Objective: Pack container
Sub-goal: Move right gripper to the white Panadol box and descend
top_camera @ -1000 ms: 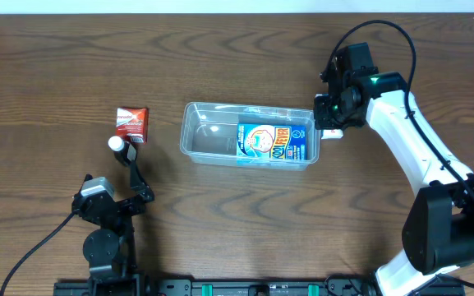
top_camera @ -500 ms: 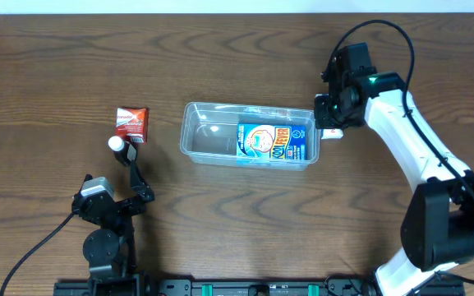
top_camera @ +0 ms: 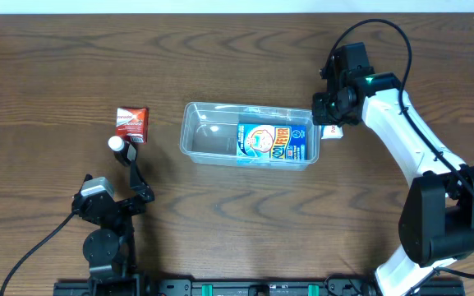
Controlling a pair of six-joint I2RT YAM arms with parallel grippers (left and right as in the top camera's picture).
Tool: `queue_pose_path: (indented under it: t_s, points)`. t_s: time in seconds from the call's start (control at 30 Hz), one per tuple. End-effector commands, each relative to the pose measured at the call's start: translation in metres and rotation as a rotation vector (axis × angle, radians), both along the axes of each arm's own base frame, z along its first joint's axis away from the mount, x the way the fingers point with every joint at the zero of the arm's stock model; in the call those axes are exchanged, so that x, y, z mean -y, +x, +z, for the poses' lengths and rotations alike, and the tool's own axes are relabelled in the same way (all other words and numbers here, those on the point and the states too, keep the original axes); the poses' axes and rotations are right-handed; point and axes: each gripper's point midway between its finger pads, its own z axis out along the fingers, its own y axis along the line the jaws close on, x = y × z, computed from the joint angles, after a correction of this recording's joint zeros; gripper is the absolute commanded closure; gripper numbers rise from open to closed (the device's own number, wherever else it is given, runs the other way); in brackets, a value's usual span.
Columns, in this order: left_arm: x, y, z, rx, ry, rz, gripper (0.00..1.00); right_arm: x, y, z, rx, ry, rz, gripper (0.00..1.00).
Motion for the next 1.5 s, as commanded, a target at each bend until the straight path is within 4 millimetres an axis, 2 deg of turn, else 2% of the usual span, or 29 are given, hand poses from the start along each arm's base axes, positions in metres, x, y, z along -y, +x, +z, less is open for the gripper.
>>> queue_pose_path:
  t_s: [0.0,0.23,0.43,0.53,0.73,0.8,0.97,1.07,1.3,1.47]
  points:
    - [-0.001,-0.001,-0.018,-0.055,0.013,0.006,0.02,-0.007,-0.001,-0.002,-0.004,0.030,0.003,0.99]
    - [-0.001,-0.001,-0.018,-0.055,0.013,0.006,0.02,-0.009,0.008,0.001,0.032,0.038,0.004,0.99]
    - [-0.001,-0.001,-0.018,-0.055,0.013,0.006,0.02,-0.006,0.025,0.008,0.103,0.047,0.002,0.99]
    - [-0.001,-0.001,-0.018,-0.055,0.013,0.006,0.02,0.008,0.033,0.011,0.133,0.034,0.001,0.99]
    - [-0.001,-0.001,-0.018,-0.055,0.013,0.006,0.02,0.056,0.038,0.010,0.140,-0.006,-0.018,0.99]
    - [-0.001,-0.001,-0.018,-0.055,0.013,0.006,0.02,0.062,0.039,0.010,0.147,-0.013,0.017,0.93]
    - [-0.001,-0.001,-0.018,-0.055,0.013,0.006,0.02,0.062,0.041,0.011,0.177,-0.055,0.114,0.55]
    - [-0.001,-0.001,-0.018,-0.055,0.013,0.006,0.02,0.062,0.042,0.011,0.187,-0.066,0.142,0.41]
    - [-0.001,-0.001,-0.018,-0.055,0.013,0.006,0.02,0.059,0.040,0.005,0.187,-0.065,0.148,0.36]
    - [-0.001,-0.001,-0.017,-0.055,0.013,0.006,0.02,0.046,0.038,-0.006,0.196,-0.058,0.165,0.36]
